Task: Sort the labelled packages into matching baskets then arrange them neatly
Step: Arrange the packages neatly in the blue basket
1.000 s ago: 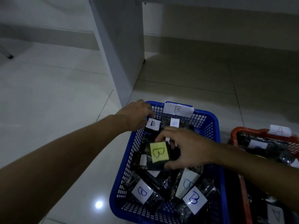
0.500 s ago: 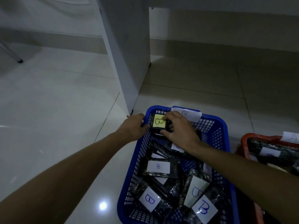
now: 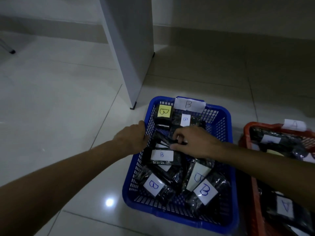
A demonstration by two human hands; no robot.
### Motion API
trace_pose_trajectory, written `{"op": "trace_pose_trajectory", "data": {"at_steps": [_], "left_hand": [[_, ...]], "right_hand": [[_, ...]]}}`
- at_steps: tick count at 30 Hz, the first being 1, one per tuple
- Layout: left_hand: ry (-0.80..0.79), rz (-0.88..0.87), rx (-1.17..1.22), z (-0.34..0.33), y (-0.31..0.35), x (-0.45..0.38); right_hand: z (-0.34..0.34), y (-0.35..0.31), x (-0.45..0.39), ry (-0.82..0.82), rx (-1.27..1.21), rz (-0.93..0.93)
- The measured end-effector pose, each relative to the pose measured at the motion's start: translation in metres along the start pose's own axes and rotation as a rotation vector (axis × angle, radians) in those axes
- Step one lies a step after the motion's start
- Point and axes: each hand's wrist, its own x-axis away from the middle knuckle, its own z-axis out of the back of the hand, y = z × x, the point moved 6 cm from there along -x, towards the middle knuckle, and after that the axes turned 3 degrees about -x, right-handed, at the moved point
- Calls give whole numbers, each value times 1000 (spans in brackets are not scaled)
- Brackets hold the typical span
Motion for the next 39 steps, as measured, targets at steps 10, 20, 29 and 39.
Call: {"op": "trace_pose_trajectory", "data": {"at_steps": [10, 20, 29, 39], "left_hand": [[435, -356, -91, 32, 37, -6], [178, -504, 187, 40, 88, -57], [371, -277, -388, 45, 119, -91], [288, -698, -562, 11, 136, -78]], "right_hand": [[9, -1, 15, -84, -310, -27], [84, 77, 35, 241, -268, -216], [64, 90, 41, 204, 46, -179], [27, 62, 39, -15, 466, -34]]}}
